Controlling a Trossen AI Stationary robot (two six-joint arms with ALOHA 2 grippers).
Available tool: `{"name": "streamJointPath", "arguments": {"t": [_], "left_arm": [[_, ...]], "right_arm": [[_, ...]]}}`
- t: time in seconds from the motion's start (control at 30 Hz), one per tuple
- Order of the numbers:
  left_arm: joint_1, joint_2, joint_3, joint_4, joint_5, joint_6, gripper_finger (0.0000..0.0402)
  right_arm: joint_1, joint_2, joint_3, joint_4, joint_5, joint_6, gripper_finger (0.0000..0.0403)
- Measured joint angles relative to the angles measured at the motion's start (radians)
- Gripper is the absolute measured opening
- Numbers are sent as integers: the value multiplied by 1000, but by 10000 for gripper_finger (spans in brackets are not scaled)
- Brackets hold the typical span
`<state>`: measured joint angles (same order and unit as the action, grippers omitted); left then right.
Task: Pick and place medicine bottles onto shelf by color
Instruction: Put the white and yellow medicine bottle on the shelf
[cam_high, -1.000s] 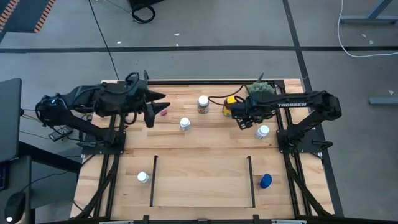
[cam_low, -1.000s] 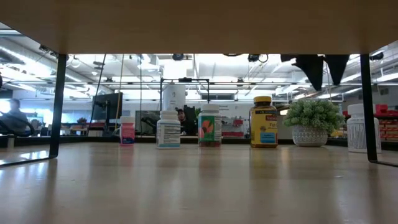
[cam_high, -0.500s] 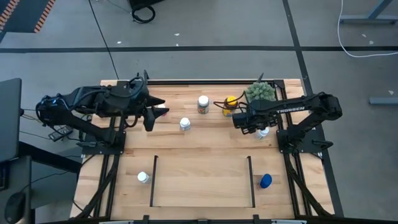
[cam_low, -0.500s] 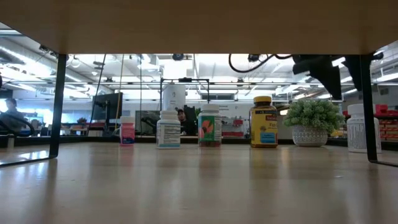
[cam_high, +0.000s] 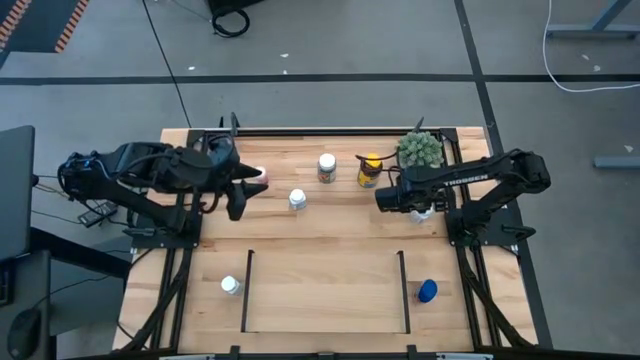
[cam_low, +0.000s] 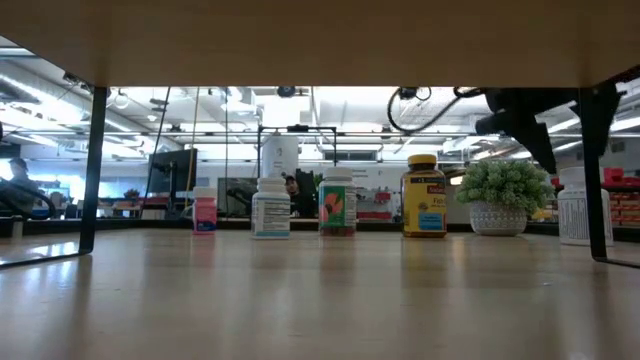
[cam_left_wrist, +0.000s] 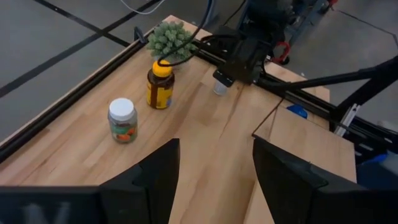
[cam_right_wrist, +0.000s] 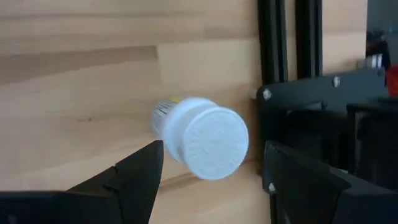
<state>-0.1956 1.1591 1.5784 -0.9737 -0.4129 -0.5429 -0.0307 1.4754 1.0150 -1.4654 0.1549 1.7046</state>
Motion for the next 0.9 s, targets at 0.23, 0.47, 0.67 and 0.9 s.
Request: {"name": "streamJointPath", "arguments": {"t": [0.23, 0.47, 0.67, 0.9], "left_arm": [[-24, -1, 0, -14, 0, -30, 209], [-38, -1, 0, -15, 0, -31, 205], [-38, -1, 0, -16, 0, -31, 206], [-38, -1, 0, -16, -1, -32, 204]], "right_arm": [[10, 1, -67, 116, -31, 53, 288], [10, 0, -73, 104, 15, 30, 288], [10, 0, -73, 114, 28, -4, 274], [10, 0, -73, 112, 28, -42, 213]]}}
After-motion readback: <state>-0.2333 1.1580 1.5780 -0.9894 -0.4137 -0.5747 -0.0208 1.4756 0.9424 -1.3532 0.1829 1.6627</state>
